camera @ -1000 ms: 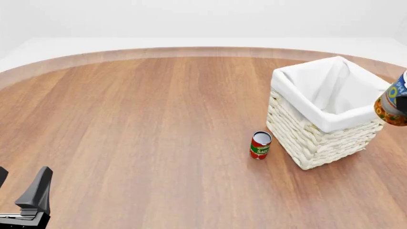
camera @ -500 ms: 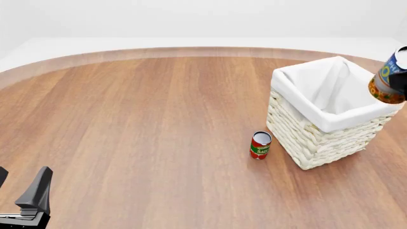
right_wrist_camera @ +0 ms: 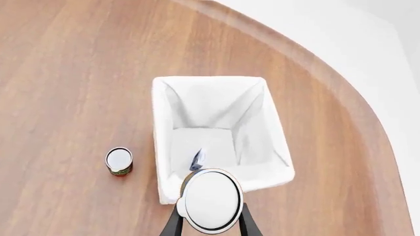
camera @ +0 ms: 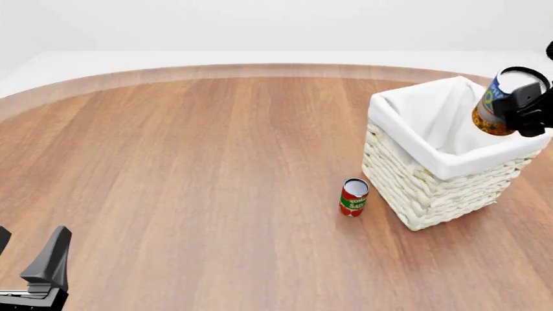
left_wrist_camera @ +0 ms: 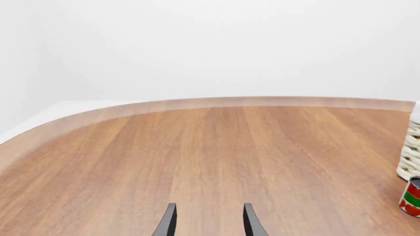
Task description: Pick up the alphabet soup and the cream cheese box, and put them in the basket.
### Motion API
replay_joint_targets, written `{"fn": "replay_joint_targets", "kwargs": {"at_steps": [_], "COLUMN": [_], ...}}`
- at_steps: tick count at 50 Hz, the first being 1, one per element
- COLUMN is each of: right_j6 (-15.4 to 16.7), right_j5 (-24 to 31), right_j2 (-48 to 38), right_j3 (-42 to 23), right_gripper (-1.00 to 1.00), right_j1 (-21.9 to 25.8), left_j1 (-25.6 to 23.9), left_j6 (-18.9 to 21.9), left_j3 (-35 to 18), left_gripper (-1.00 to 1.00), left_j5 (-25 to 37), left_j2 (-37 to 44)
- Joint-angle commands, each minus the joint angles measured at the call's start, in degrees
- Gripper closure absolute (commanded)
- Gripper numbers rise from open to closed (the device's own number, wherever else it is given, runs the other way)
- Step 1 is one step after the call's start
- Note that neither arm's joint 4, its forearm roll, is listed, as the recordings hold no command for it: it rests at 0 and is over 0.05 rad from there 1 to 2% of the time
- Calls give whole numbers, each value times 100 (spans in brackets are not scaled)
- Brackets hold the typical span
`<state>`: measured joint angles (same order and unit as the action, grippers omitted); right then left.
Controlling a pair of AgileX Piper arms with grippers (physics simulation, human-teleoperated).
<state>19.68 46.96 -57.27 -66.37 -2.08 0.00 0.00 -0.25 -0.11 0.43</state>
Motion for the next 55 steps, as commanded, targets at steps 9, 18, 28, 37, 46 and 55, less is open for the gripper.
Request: {"fn": "replay_joint_targets", "kwargs": {"at_steps": [9, 18, 28, 37, 46, 55], "right_j6": [-57, -46, 3, 63, 92, 172], "right_j5": [-489, -650, -829, -954, -1097, -1166], "right_j2": [-628, -957, -1318, -1509, -1790, -2086], "right_j3": [-52, -142, -244, -197, -303, -398], "right_gripper": [100, 100, 100, 100, 100, 100], "right_j1": [28, 19, 9, -14, -94, -159], "left_j1": [0, 0, 0, 0, 0, 0], "left_j6": [0, 0, 0, 0, 0, 0], "left_j3": [0, 0, 0, 0, 0, 0], "left_gripper": [-100, -100, -100, -100, -100, -100], "left_j5": [0, 0, 0, 0, 0, 0], "left_j2": [0, 0, 0, 0, 0, 0]}}
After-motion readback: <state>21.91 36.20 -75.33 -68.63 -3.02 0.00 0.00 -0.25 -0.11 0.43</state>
